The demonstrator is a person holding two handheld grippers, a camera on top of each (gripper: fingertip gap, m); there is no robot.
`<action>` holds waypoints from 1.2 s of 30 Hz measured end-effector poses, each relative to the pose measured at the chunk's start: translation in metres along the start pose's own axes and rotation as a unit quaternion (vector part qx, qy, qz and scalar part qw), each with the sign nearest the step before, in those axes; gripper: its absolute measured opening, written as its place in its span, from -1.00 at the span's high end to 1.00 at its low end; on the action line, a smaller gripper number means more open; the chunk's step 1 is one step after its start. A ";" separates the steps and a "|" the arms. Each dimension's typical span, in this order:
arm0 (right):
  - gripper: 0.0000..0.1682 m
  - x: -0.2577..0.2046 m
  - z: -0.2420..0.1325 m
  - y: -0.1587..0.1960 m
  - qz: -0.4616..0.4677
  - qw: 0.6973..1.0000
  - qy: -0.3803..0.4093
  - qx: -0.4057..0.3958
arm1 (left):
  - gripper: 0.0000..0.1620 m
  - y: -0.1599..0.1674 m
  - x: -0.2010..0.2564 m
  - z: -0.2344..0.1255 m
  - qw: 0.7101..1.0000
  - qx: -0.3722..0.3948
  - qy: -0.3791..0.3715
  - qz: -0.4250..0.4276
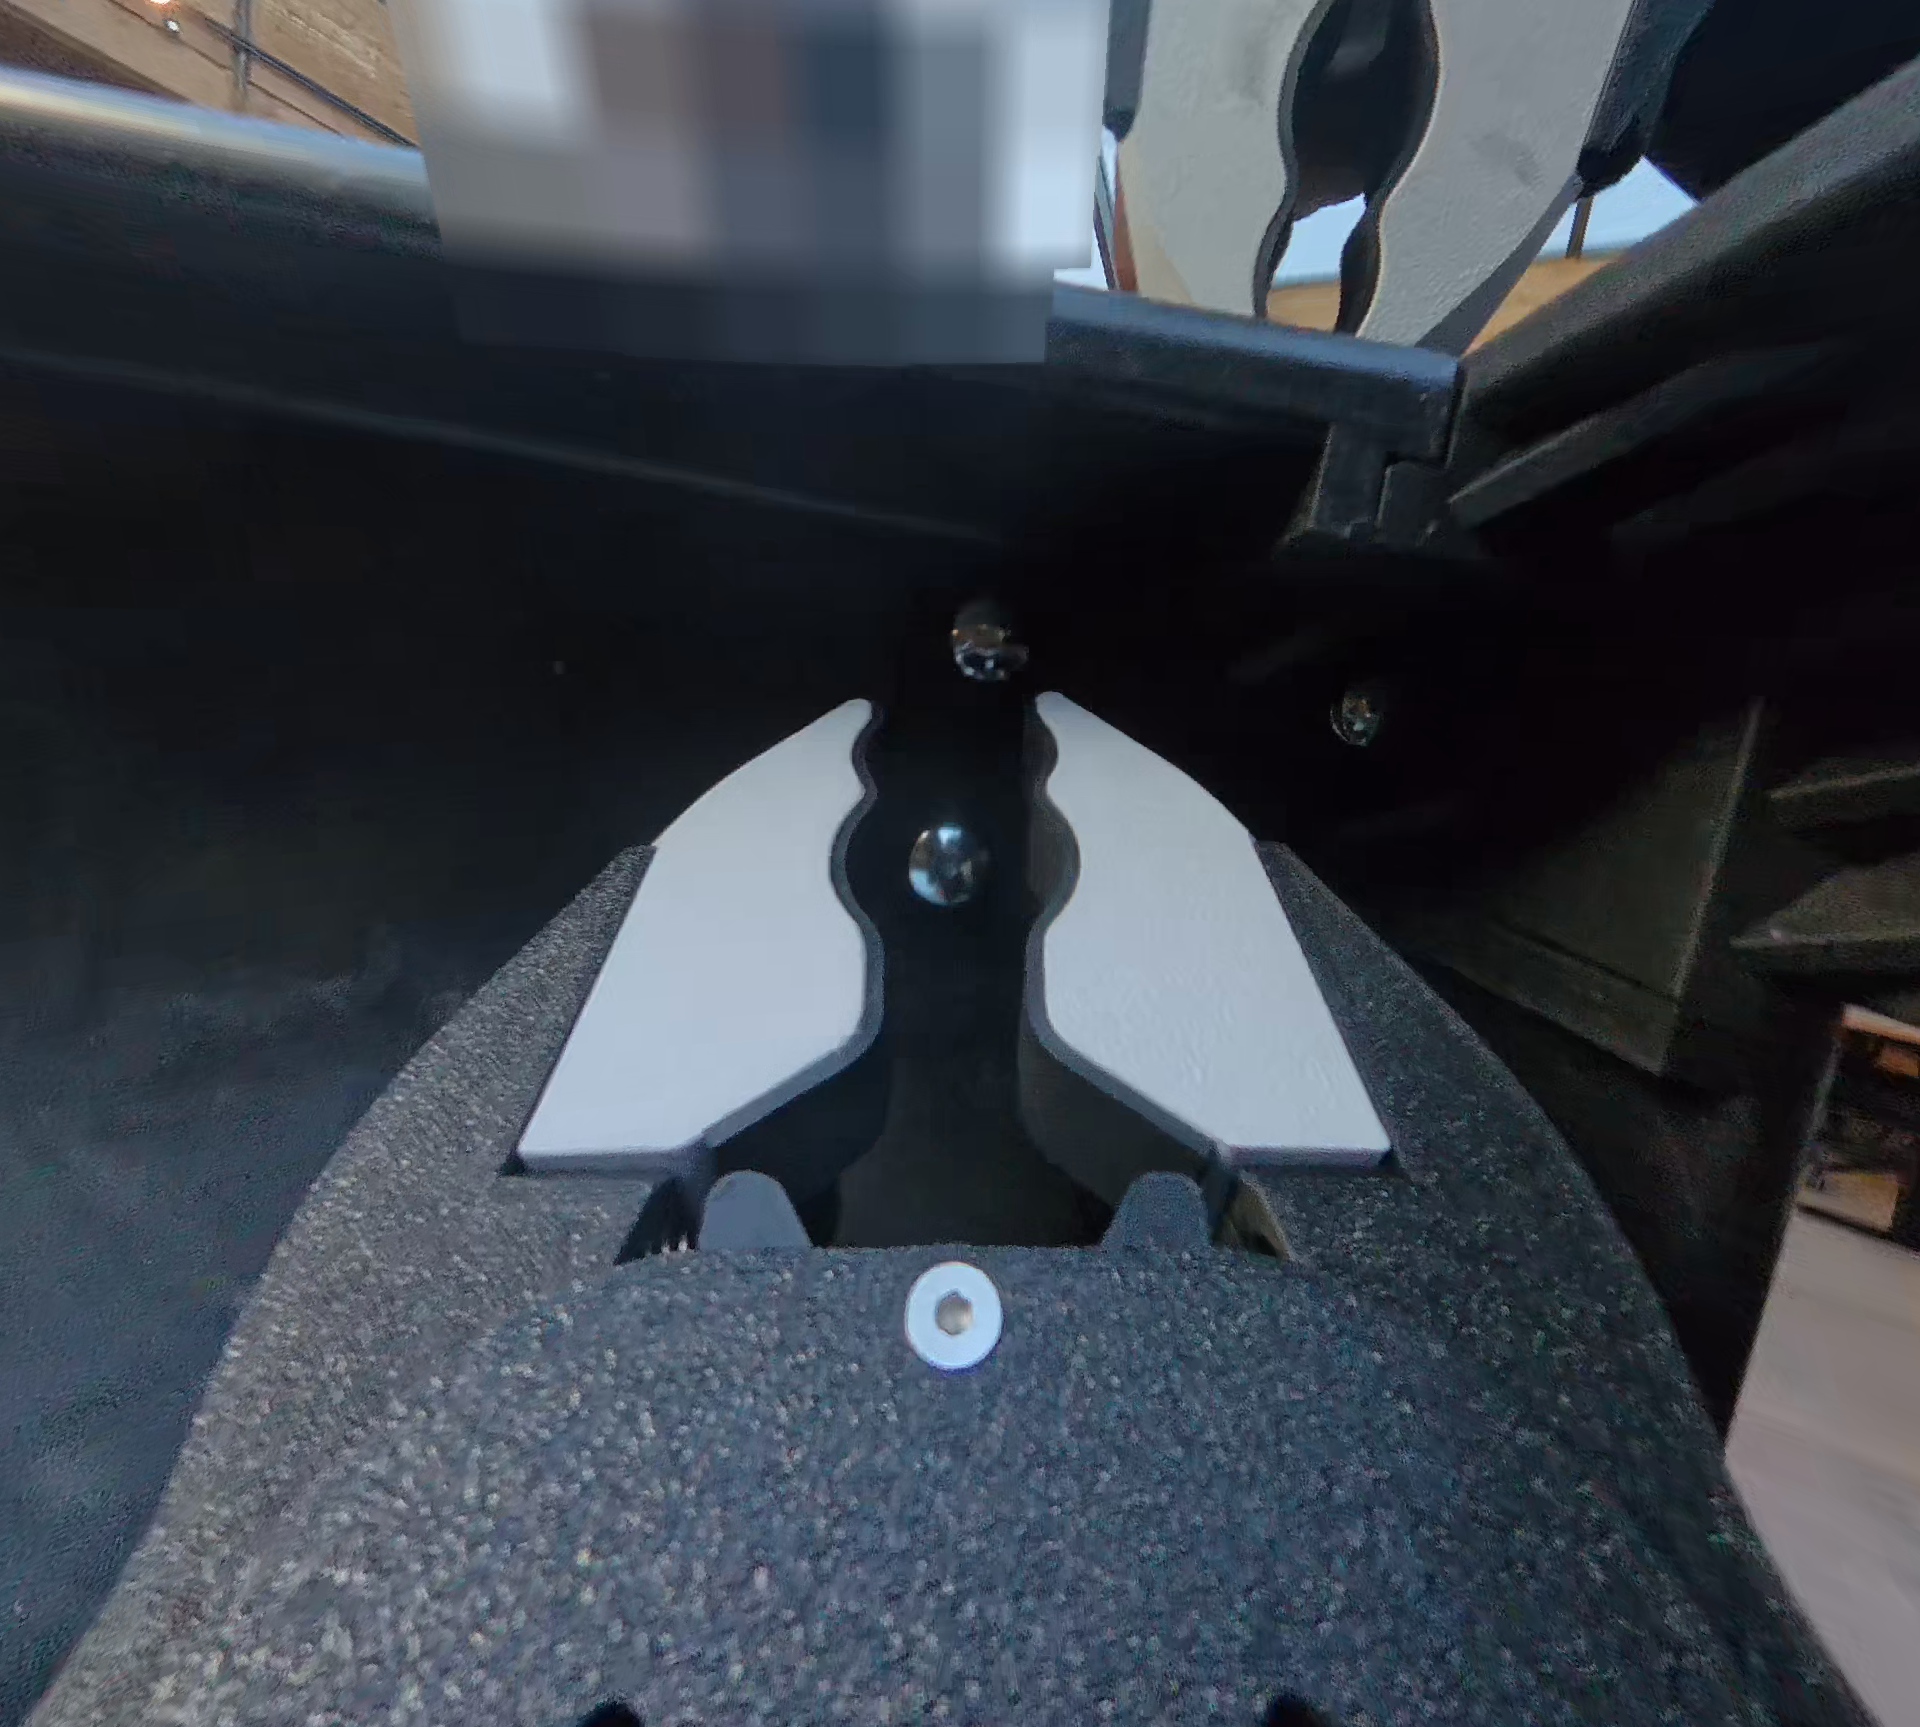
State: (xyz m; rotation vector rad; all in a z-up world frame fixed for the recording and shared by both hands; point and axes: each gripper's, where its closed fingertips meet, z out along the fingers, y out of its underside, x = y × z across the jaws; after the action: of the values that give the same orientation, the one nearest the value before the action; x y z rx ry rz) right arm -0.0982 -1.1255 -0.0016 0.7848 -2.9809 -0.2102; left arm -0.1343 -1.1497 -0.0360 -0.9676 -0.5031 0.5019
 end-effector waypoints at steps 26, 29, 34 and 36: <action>0.90 0.000 0.001 0.000 0.000 1.000 -0.006 0.016 | 0.80 0.032 -0.003 0.000 0.999 -0.036 -0.018 -0.028; 0.90 0.000 0.001 0.000 -0.001 1.000 -0.007 0.015 | 0.80 0.032 -0.003 0.000 0.999 -0.038 -0.019 -0.027; 0.90 0.000 0.000 -0.001 0.000 1.000 -0.007 0.020 | 0.80 0.033 -0.003 0.000 0.999 -0.040 -0.018 -0.023; 0.90 0.000 0.000 -0.001 0.002 1.000 -0.008 0.024 | 0.80 0.033 -0.003 0.000 0.999 -0.041 -0.017 -0.023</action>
State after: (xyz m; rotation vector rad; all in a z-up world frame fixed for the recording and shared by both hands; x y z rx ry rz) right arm -0.0979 -1.1263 -0.0021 0.7857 -3.0123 -0.1464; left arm -0.1422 -1.1361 -0.0647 -1.0253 -0.5802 0.4596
